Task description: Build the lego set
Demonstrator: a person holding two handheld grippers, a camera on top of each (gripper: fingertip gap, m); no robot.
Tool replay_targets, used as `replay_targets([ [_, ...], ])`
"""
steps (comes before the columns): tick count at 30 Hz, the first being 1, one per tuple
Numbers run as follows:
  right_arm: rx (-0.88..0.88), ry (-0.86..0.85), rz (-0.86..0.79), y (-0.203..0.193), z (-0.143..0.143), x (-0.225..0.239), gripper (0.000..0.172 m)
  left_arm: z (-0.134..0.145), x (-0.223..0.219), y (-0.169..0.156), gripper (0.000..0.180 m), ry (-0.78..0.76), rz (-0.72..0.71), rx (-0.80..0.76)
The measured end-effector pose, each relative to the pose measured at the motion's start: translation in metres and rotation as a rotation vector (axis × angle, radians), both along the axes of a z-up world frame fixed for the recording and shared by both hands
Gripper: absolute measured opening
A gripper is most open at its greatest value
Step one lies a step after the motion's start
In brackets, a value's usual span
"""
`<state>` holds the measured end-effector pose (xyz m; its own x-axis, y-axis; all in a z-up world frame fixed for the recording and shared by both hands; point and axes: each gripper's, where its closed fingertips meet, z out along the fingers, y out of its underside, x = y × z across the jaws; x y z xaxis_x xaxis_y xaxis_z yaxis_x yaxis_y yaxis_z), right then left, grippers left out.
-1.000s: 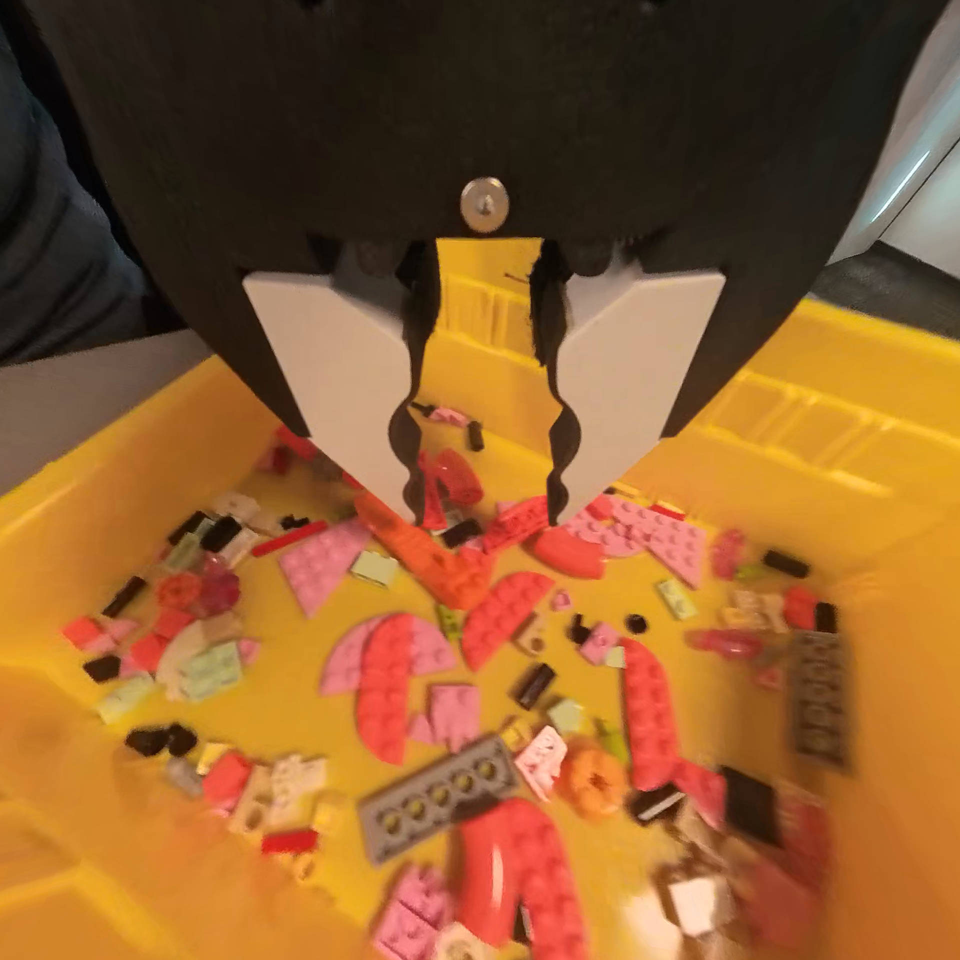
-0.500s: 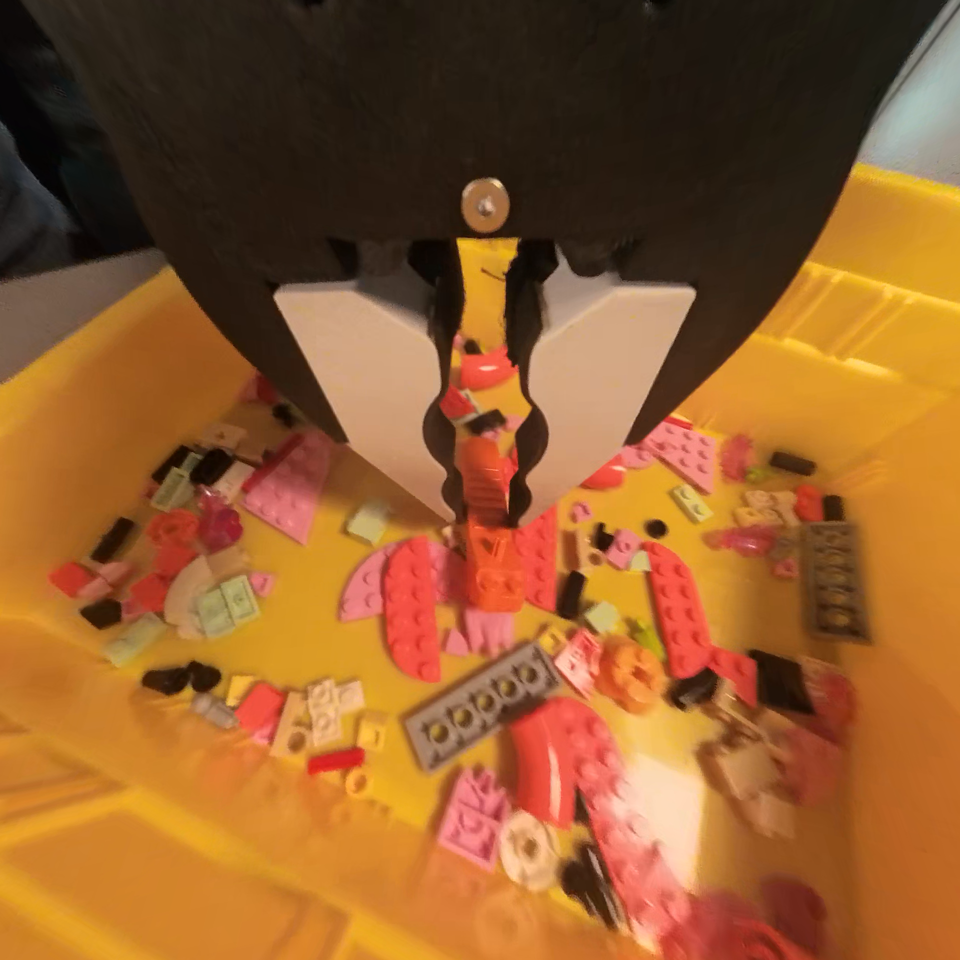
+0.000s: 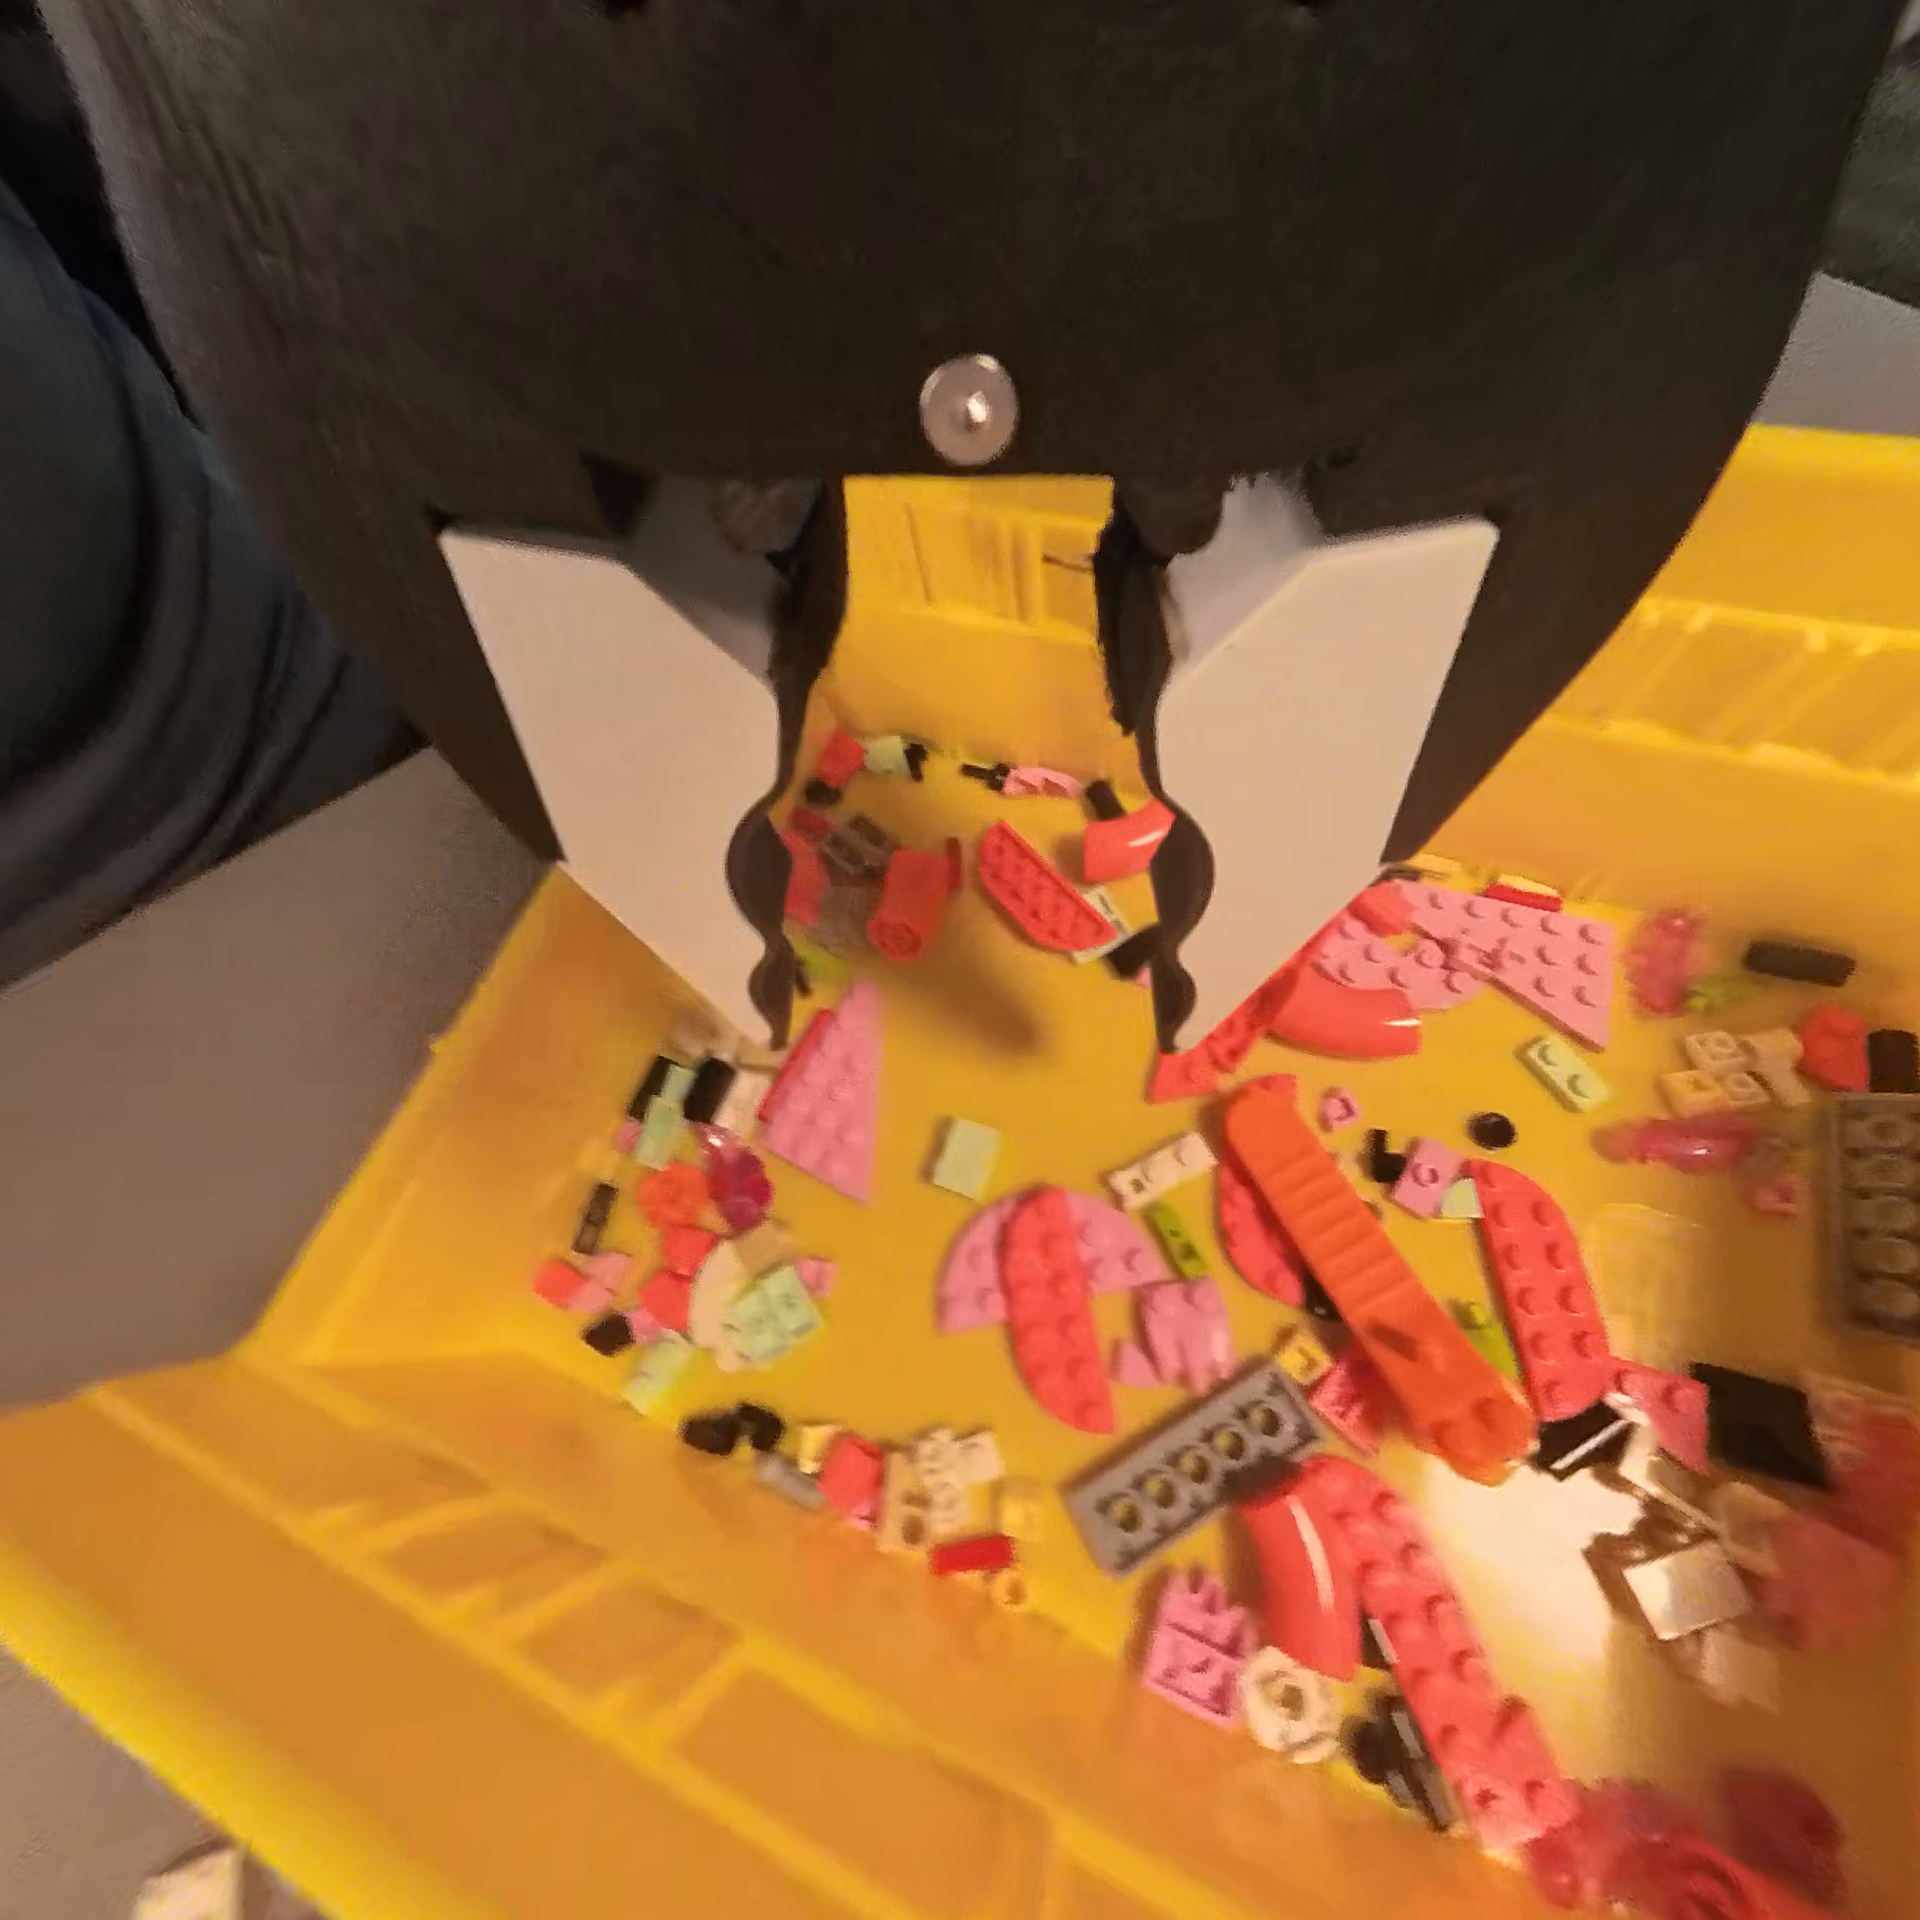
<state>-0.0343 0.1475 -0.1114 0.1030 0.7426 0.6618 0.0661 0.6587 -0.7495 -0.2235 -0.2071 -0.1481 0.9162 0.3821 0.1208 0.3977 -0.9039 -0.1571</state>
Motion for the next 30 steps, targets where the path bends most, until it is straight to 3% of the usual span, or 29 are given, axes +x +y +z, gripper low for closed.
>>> replay_targets([
  [4,0.005,-0.004,0.003,-0.001,-0.001,0.000,0.000,0.010,0.003,0.004,0.068,0.078,-0.030,0.016],
  [7,0.005,-0.002,0.003,-0.001,-0.001,0.000,0.000,0.024,-0.008,0.016,0.060,0.151,-0.007,0.111],
  [12,0.003,-0.002,0.003,-0.001,0.000,0.000,0.000,0.029,0.014,0.046,0.055,0.009,-0.048,0.291],
  [24,0.011,-0.007,0.008,-0.002,-0.002,-0.001,0.000,-0.027,0.032,0.057,0.052,-0.009,-0.207,0.162],
  [30,0.014,-0.009,0.009,-0.003,-0.002,-0.001,0.000,-0.043,0.033,0.055,0.068,0.078,-0.283,0.054],
])
